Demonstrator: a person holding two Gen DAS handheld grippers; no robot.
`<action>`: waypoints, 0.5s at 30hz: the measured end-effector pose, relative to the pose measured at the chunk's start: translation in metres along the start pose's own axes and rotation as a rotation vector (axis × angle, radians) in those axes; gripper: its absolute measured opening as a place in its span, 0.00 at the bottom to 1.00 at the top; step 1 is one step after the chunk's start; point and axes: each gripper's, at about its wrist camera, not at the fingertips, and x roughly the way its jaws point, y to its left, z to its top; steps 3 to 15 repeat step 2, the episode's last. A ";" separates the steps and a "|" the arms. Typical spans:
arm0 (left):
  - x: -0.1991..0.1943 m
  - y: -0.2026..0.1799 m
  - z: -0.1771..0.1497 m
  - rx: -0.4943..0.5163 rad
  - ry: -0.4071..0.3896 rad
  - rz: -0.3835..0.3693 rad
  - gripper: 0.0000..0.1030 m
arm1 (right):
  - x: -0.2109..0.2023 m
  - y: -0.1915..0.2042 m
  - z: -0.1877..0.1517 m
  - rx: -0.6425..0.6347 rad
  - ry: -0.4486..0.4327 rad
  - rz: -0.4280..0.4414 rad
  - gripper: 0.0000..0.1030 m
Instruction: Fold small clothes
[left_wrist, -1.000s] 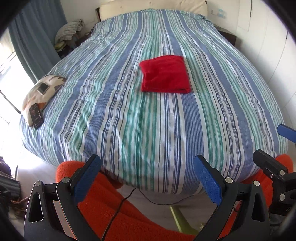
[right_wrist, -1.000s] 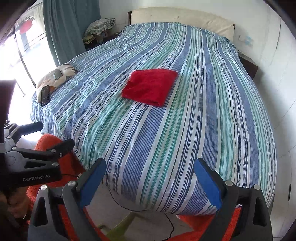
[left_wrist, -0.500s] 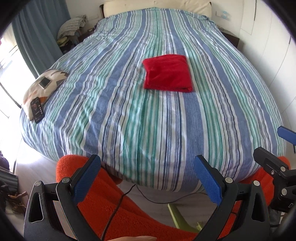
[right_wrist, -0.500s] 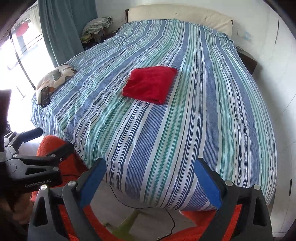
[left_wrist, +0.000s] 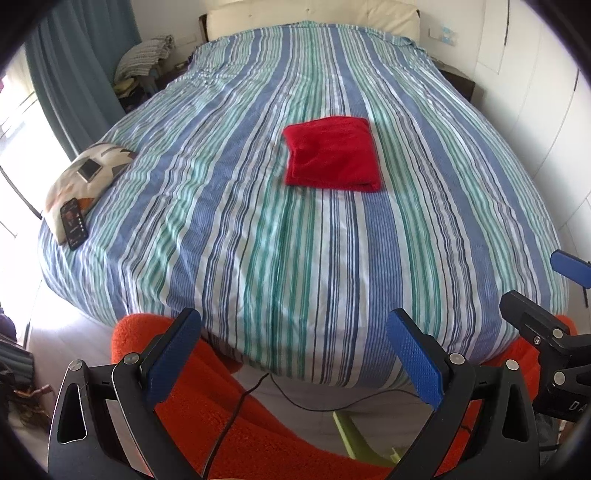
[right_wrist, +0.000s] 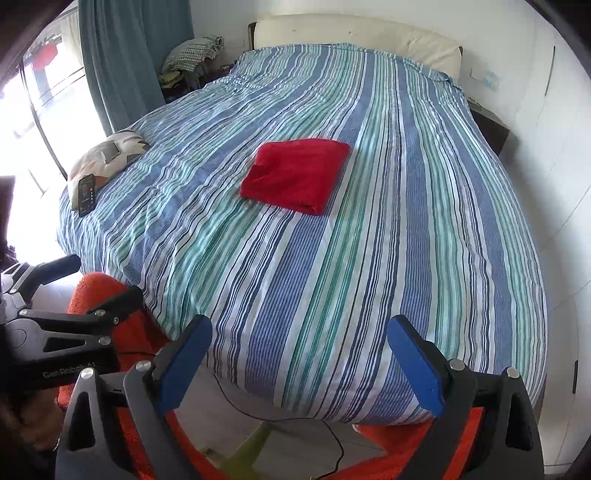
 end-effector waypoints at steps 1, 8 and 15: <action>-0.001 -0.001 0.000 0.003 -0.007 0.006 0.98 | 0.000 -0.001 0.000 0.003 -0.002 0.000 0.92; -0.002 -0.001 0.001 0.002 -0.009 0.006 0.98 | -0.001 -0.002 0.001 0.006 -0.006 0.000 0.92; -0.002 -0.001 0.001 0.002 -0.009 0.006 0.98 | -0.001 -0.002 0.001 0.006 -0.006 0.000 0.92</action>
